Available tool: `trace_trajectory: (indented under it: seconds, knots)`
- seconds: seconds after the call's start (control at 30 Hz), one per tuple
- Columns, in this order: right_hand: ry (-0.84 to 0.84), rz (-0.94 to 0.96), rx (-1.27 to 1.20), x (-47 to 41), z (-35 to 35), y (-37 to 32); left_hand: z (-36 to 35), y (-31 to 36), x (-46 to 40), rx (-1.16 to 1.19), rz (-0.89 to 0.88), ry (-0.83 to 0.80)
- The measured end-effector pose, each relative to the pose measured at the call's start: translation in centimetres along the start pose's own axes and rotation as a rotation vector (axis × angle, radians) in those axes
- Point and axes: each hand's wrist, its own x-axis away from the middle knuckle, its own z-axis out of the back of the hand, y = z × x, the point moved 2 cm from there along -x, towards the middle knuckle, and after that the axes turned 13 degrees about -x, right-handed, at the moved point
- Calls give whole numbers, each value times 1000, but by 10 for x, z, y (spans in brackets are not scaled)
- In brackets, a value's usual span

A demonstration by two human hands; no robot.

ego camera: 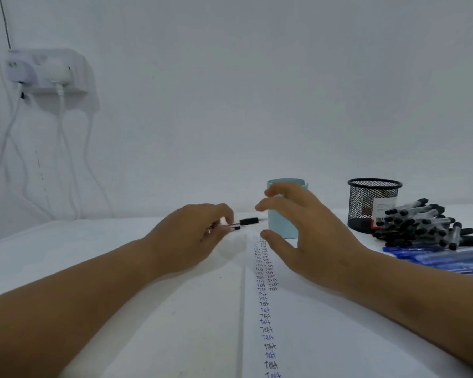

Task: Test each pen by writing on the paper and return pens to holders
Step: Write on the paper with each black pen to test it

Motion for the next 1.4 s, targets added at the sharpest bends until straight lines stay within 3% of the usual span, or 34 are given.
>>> trace_trajectory:
  seconds: [0.1,0.17,0.27,0.43,0.5,0.63,0.93,1.07,1.13,1.23,1.3,1.4]
  knots:
    - [-9,-57,54,-2,1,1,0,17,-3,87,-88,25]
    - [-77,-95,81,-3,2,3,0,24,-4,220,-51,50]
    - [-146,-139,111,-7,4,6,2,30,-5,545,191,-4]
    - [-122,-264,98,-5,8,19,6,31,-4,1274,580,-284]
    - [-99,-285,69,-3,9,22,8,30,-5,1480,618,-356]
    - [-57,-269,33,-2,11,21,5,28,-5,1580,580,-385]
    - [-160,-97,57,-3,8,14,0,17,-1,1572,416,-415]
    - [-162,-228,102,-7,14,12,1,24,-7,1413,382,-381]
    - [-28,-315,-108,-6,15,12,-2,28,-4,1113,319,-349]
    - [44,-512,-554,-5,13,8,-7,37,2,649,151,-417]
    - [81,-626,-710,-5,13,6,-7,40,3,493,106,-467]
    - [19,-751,-860,-3,11,-1,-5,39,2,456,97,-469]
